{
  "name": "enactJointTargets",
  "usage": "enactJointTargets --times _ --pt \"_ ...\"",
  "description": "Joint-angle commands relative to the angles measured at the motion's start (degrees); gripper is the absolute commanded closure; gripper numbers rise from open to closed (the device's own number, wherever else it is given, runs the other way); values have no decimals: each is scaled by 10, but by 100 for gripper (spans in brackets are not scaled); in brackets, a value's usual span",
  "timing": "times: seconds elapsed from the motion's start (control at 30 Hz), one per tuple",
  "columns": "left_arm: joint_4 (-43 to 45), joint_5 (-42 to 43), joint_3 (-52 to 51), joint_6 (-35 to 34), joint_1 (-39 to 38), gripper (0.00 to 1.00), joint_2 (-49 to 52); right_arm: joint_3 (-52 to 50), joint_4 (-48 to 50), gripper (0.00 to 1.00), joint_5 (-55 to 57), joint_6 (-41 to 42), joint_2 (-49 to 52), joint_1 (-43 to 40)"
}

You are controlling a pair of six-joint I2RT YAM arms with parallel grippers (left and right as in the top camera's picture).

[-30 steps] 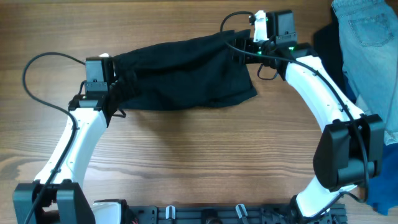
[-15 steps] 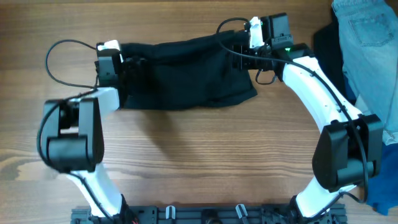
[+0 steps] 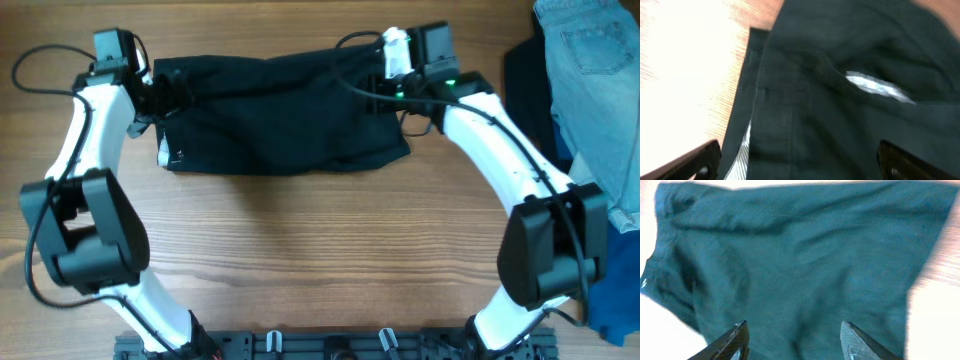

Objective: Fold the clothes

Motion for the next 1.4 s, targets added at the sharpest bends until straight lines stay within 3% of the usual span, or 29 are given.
enactJointTargets --times 0.0,0.23,0.4,0.6,0.73,0.83,0.93,1.07,1.1,1.37 --pt "-103 16 21 32 -2 0 -78 2 10 49 -15 33 60 38" --pt "-191 16 14 32 2 0 -101 2 20 53 -63 97 148 54" --pt "-195 15 -22 32 -22 0 -101 2 -70 56 7 128 150 43" --pt "-150 3 -120 32 -31 0 -101 -15 -176 57 69 142 150 -23" --pt "-123 -21 -136 27 -17 0 -101 -15 -234 65 39 109 149 -48" --pt "-90 -14 -136 17 -1 0 -100 -15 -243 65 -5 85 135 -44" --pt "-59 -3 -136 17 4 0 -85 -11 -222 54 -91 32 86 -45" --pt "-5 53 -136 31 4 0 -41 31 -220 16 -83 -16 22 -48" --pt "7 71 -136 42 4 0 -34 39 -223 12 -74 -15 15 -50" --pt "83 161 -136 95 1 0 39 70 -226 7 -49 -14 -16 -89"
